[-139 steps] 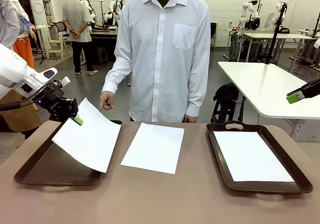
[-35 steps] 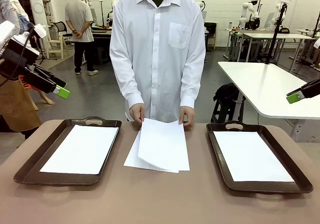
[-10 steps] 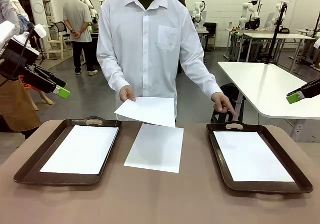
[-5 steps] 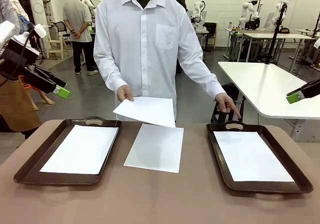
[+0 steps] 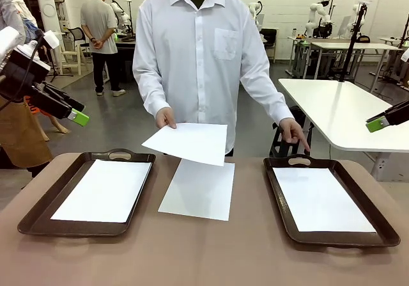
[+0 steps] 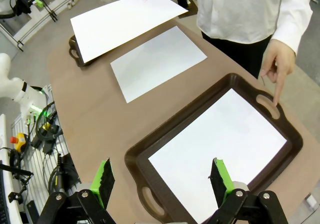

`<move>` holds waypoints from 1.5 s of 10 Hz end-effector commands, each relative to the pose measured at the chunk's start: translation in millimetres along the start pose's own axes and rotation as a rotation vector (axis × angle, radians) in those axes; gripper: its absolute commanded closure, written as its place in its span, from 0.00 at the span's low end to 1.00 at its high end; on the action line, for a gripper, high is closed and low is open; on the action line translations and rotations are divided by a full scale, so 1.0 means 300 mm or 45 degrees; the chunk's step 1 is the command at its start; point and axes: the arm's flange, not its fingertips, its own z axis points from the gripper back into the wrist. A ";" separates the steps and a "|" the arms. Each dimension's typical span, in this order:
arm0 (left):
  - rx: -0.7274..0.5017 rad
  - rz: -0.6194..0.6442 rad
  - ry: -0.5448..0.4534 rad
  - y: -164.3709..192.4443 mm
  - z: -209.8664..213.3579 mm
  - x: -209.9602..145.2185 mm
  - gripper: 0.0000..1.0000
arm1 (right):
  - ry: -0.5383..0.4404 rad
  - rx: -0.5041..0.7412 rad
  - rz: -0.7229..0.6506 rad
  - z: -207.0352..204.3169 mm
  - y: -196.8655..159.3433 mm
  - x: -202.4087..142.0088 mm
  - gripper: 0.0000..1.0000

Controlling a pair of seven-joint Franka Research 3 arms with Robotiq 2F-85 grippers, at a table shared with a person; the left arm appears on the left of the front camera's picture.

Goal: Sort the A4 documents.
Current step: Receive the A4 Paper.

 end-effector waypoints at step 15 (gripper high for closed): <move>-0.014 -0.004 -0.016 0.005 -0.002 -0.002 0.00 | 0.074 0.770 -0.659 -0.686 -0.042 0.156 0.00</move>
